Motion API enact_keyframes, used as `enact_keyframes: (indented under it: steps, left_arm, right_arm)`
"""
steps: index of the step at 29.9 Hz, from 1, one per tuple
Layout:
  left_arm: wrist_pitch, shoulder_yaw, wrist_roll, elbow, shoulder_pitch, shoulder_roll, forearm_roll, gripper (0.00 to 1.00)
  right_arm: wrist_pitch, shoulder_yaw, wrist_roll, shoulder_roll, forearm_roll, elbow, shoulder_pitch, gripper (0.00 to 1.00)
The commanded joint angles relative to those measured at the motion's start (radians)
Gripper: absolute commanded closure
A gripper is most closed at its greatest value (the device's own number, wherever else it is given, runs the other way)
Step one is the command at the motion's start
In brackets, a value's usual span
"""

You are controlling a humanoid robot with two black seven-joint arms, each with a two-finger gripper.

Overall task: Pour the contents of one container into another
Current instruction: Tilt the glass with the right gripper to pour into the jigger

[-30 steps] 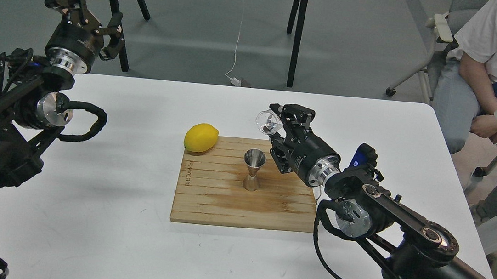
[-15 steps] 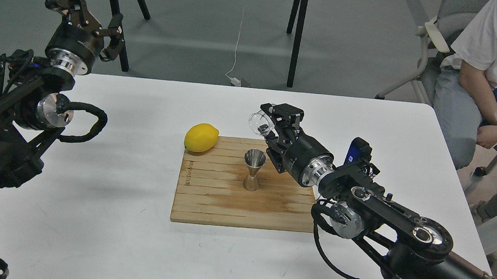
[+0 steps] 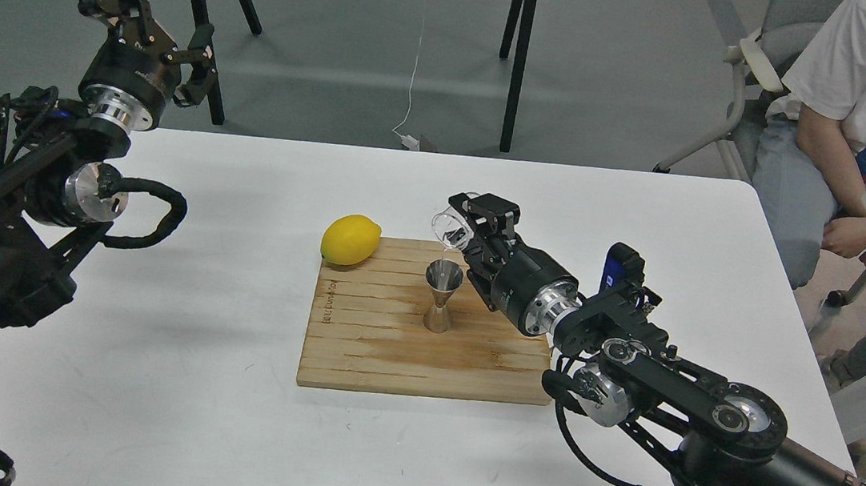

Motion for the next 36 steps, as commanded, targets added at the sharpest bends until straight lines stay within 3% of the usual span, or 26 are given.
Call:
enact_keyframes:
  steps: [1,36]
  left_arm:
    - [0.000,0.000,0.000,0.001,0.003,0.000,0.001,0.00]
    - [0.000,0.000,-0.011,0.001,0.000,-0.011,0.001,0.00]
  right_arm:
    - [0.000,-0.002,0.001,-0.007,-0.026,-0.002,0.007,0.69]
    - [0.006,-0.056,0.006,-0.045,-0.124,0.004,0.030,0.68]
